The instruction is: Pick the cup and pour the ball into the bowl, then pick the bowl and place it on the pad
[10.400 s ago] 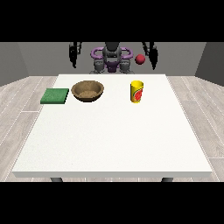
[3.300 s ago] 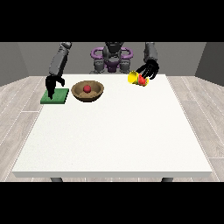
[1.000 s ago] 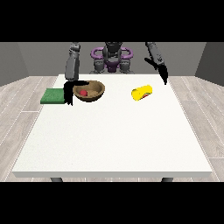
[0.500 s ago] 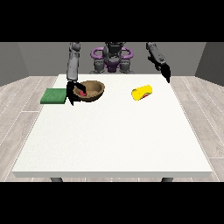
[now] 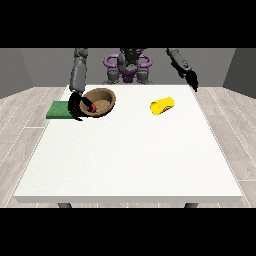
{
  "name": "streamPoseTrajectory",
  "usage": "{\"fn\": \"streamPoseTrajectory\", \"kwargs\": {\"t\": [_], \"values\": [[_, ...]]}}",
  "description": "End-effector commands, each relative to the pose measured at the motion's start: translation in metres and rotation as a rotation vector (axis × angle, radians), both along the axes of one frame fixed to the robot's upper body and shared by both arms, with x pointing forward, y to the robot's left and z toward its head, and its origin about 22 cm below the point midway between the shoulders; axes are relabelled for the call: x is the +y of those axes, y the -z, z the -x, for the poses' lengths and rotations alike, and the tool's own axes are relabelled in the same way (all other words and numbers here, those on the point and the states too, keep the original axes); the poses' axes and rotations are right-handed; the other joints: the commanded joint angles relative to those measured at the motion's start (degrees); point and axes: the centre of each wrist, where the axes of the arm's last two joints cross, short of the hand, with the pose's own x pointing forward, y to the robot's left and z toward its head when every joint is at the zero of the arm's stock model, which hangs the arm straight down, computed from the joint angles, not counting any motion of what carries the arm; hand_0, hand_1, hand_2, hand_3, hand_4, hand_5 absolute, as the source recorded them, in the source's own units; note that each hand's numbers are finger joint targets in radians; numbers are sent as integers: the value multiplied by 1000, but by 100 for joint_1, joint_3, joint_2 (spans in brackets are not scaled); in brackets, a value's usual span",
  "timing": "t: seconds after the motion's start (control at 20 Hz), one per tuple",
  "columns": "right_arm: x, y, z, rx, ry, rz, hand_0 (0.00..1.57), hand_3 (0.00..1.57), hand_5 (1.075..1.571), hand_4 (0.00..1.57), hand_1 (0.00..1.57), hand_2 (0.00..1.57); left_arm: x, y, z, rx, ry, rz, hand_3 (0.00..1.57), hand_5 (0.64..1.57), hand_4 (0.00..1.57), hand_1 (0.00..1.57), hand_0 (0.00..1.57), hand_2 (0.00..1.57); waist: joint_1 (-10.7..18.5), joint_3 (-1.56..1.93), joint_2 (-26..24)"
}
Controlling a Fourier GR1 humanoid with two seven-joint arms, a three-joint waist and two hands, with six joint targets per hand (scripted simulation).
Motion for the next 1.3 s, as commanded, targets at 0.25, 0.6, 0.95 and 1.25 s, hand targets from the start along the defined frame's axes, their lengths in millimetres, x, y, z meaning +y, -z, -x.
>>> {"fn": "streamPoseTrajectory", "kwargs": {"t": [0.25, 0.6, 0.95, 1.25], "values": [[-41, -22, 20, 490, 166, 36, 1571, 1571, 1569, 1267, 1571, 1571, 10, 46, 14, 176, -27, 9, 0, 716, 0, 0, 0, 0, -72, 297, -835], [-86, -151, -2, 649, 48, 433, 1571, 1571, 1561, 1571, 1571, 1571, 25, 86, 33, 302, -153, 54, 0, 732, 0, 0, 0, 0, -887, 303, -1652], [-57, -160, -32, 564, -43, 455, 1571, 1470, 1534, 1571, 1571, 1571, 97, 88, 47, 224, -311, 69, 0, 718, 0, 0, 0, 0, -1652, 342, -1273], [-56, -189, -49, 370, 27, 454, 1571, 1492, 1570, 1531, 1571, 1571, 165, 55, 38, 42, -379, 160, 0, 761, 0, 0, 0, 0, -1735, 341, -214]]}}
